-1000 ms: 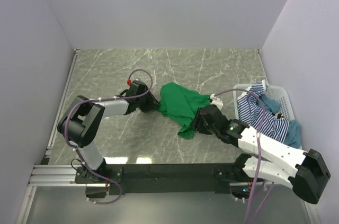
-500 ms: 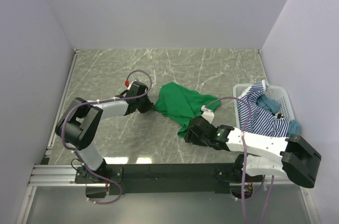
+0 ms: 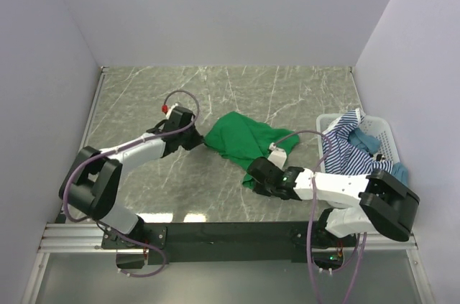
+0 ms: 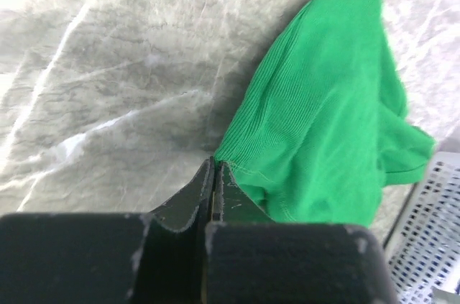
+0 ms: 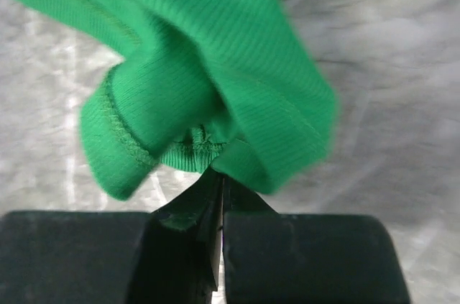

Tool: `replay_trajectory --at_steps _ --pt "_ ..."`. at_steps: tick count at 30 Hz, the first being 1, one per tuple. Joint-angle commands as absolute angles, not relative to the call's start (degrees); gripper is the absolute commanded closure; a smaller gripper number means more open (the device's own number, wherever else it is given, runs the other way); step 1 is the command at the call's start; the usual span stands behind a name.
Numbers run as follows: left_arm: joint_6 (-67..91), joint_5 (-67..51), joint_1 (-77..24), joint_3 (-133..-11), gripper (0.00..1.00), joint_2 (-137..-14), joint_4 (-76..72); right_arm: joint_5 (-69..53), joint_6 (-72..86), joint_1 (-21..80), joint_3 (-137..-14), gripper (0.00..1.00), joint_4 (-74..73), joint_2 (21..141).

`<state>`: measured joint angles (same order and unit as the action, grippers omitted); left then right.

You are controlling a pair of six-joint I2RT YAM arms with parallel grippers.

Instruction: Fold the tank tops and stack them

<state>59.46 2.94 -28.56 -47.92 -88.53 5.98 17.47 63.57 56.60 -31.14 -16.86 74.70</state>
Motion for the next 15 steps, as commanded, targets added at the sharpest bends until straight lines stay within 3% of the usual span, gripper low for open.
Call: replay_trajectory --at_steps 1,9,15 --pt "58.45 4.13 -26.64 -49.57 0.99 -83.77 7.64 23.98 64.16 56.87 -33.84 1.00 -25.37 72.96" --pt "57.48 1.76 -20.05 -54.56 0.99 -75.51 11.51 34.18 60.31 55.90 -46.04 1.00 -44.27 63.38" --pt "56.52 2.02 -16.44 -65.36 0.99 -72.25 14.41 35.70 45.92 45.48 -62.29 1.00 -43.78 64.06"
